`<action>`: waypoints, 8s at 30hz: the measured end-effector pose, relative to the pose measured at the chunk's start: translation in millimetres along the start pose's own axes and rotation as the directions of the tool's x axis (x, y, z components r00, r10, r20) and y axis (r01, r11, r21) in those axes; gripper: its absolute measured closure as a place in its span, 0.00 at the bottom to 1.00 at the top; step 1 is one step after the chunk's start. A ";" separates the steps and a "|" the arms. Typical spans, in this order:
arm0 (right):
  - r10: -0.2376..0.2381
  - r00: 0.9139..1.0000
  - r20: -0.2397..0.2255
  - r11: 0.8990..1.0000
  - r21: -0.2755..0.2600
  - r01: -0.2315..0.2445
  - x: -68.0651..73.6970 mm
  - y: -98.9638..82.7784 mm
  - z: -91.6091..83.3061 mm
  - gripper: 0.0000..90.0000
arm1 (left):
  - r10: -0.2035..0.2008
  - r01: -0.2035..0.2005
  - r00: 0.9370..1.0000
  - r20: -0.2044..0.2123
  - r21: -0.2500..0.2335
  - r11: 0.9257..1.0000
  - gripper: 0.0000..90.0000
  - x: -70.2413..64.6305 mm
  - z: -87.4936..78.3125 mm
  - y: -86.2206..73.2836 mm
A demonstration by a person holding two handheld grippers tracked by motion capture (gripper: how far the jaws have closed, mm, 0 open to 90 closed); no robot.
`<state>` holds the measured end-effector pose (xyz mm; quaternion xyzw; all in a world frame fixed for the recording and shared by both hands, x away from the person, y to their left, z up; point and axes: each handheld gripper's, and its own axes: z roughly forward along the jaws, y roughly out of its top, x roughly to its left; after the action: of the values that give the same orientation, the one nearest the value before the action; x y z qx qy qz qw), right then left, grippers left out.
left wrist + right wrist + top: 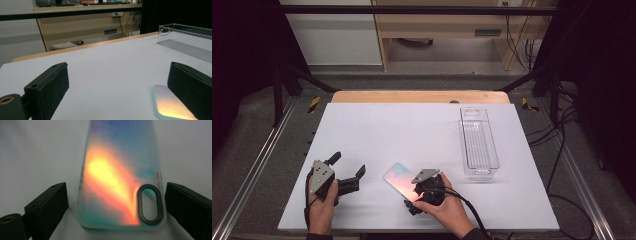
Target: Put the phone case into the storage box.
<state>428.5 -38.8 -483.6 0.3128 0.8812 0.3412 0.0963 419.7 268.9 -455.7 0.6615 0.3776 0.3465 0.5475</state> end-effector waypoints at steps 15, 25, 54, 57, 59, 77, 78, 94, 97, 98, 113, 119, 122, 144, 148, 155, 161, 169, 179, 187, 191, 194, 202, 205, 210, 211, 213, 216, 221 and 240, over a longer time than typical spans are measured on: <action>-0.032 0.999 0.040 0.999 -0.024 0.033 2.6 -5.4 -1.1 0.15 | 0.010 -0.010 1.000 0.002 0.000 1.000 0.03 -0.7 -0.2 0.4; -0.010 1.000 0.029 1.000 -0.015 0.011 -1.2 -2.8 -3.6 0.20 | 0.011 -0.011 1.000 0.004 -0.003 1.000 0.03 -3.6 0.5 0.7; -0.006 1.000 -0.017 0.999 0.040 0.006 -44.0 45.7 -47.9 0.20 | 0.065 -0.065 0.998 0.016 -0.013 0.998 0.03 -15.1 1.4 4.5; -0.008 1.000 -0.012 0.999 0.046 0.008 -48.4 52.3 -55.8 0.20 | 0.078 -0.078 0.997 0.022 -0.015 0.997 0.03 -18.5 2.2 5.6; -0.010 1.000 -0.008 0.999 0.053 0.010 -51.7 56.8 -61.2 0.20 | 0.093 -0.092 0.995 0.026 -0.016 0.996 0.03 -21.9 3.4 6.8; -0.021 1.000 0.017 0.992 0.125 0.019 -76.6 84.2 -98.2 0.20 | 0.242 -0.241 0.966 0.091 -0.029 0.970 0.02 -62.3 30.5 25.9; -0.024 1.000 0.016 0.992 0.127 0.022 -77.4 84.6 -99.2 0.20 | 0.246 -0.244 0.965 0.094 -0.032 0.969 0.02 -65.9 32.8 27.0; -0.027 1.000 -0.007 0.987 0.161 0.028 -86.0 90.6 -110.7 0.20 | 0.376 -0.369 0.910 0.173 -0.074 0.927 0.02 -101.2 68.9 50.2; -0.020 1.000 -0.005 0.986 0.164 0.021 -89.4 91.6 -112.8 0.20 | 0.394 -0.383 0.901 0.182 -0.095 0.919 0.02 -104.4 76.2 53.8; -0.017 1.000 -0.006 0.986 0.163 0.018 -91.0 92.1 -113.5 0.20 | 0.404 -0.392 0.897 0.180 -0.100 0.915 0.02 -105.0 78.6 54.8; -0.012 1.000 0.002 0.986 0.167 0.012 -96.3 103.5 -125.7 0.20 | 0.453 -0.442 0.878 0.155 -0.099 0.891 0.03 -116.1 85.2 49.6; -0.024 1.000 -0.002 0.984 0.176 0.024 -90.5 108.9 -127.0 0.20 | 0.470 -0.461 0.871 0.146 -0.095 0.883 0.05 -118.1 85.1 51.1; -0.029 1.000 -0.007 0.984 0.176 0.030 -88.8 112.0 -126.4 0.20 | 0.484 -0.475 0.864 0.140 -0.092 0.875 0.06 -120.2 87.7 50.9; -0.024 0.998 -0.051 0.979 0.201 0.034 -86.4 116.1 -109.2 0.20 | 0.607 -0.603 0.789 0.092 -0.069 0.795 0.28 -126.6 95.7 43.8; -0.020 0.999 -0.051 0.978 0.206 0.030 -87.0 117.9 -107.5 0.20 | 0.625 -0.621 0.776 0.087 -0.066 0.781 0.33 -126.9 96.6 42.8; -0.013 0.998 -0.054 0.976 0.216 0.025 -88.3 120.8 -106.3 0.20 | 0.650 -0.646 0.757 0.065 -0.075 0.759 0.42 -127.3 98.6 42.5; -0.023 0.998 -0.057 0.975 0.221 0.035 -85.1 125.5 -104.5 0.20 | 0.664 -0.660 0.746 0.051 -0.075 0.748 0.48 -127.1 97.3 42.9; -0.023 0.998 -0.054 0.974 0.222 0.035 -85.2 128.7 -104.4 0.20 | 0.677 -0.674 0.735 0.041 -0.077 0.735 0.54 -126.3 96.0 43.1; -0.016 0.999 -0.041 0.975 0.219 0.024 -86.9 131.5 -104.0 0.20 | 0.693 -0.690 0.720 0.026 -0.079 0.720 0.60 -124.6 93.2 43.7; -0.023 0.999 -0.043 0.975 0.218 0.032 -86.2 135.7 -104.6 0.20 | 0.703 -0.700 0.711 0.014 -0.085 0.709 0.66 -124.2 92.7 44.4; -0.023 0.999 -0.048 0.977 0.211 0.033 -84.3 137.0 -102.5 0.20 | 0.710 -0.708 0.704 0.004 -0.082 0.702 0.69 -123.2 91.5 44.8; -0.023 0.998 -0.051 0.978 0.208 0.033 -83.0 137.8 -100.7 0.20 | 0.713 -0.710 0.702 0.002 -0.083 0.699 0.74 -121.7 90.5 44.6; -0.026 0.998 -0.058 0.980 0.194 0.037 -80.0 141.6 -101.7 0.19 | 0.721 -0.719 0.693 -0.016 -0.085 0.690 0.78 -119.2 86.2 46.1; -0.014 0.998 -0.066 0.983 0.180 0.026 -79.8 143.1 -102.2 0.19 | 0.728 -0.728 0.685 -0.026 -0.081 0.681 0.80 -119.0 85.1 45.7; 0.020 0.997 -0.077 0.989 0.149 -0.008 -80.4 146.0 -103.0 0.19 | 0.746 -0.745 0.666 -0.021 -0.061 0.664 0.86 -119.6 84.6 43.6; 0.033 0.996 -0.079 0.990 0.141 -0.022 -80.8 147.0 -103.6 0.19 | 0.751 -0.751 0.660 -0.016 -0.058 0.658 0.88 -120.6 84.8 43.0; 0.047 0.995 -0.084 0.991 0.128 -0.036 -82.3 148.7 -104.5 0.19 | 0.748 -0.748 0.663 -0.017 -0.057 0.662 0.90 -121.8 84.7 42.2; 0.072 0.993 -0.093 0.992 0.108 -0.062 -83.0 148.8 -105.6 0.19 | 0.733 -0.732 0.681 -0.010 -0.066 0.679 0.90 -119.1 82.8 44.0; 0.074 0.992 -0.100 0.997 0.017 -0.072 -83.4 144.3 -112.9 0.16 | 0.679 -0.676 0.734 0.001 -0.081 0.732 0.90 -114.6 82.0 44.6; 0.063 0.998 0.007 0.938 -0.343 -0.057 -84.4 115.9 -138.3 0.05 | 0.255 -0.255 0.967 0.007 -0.021 0.967 0.90 -68.6 73.6 48.7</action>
<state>498.1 -99.5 -307.1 0.3210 0.7975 0.4893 0.1469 457.1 168.9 -422.6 0.7006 0.2834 0.4146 0.5069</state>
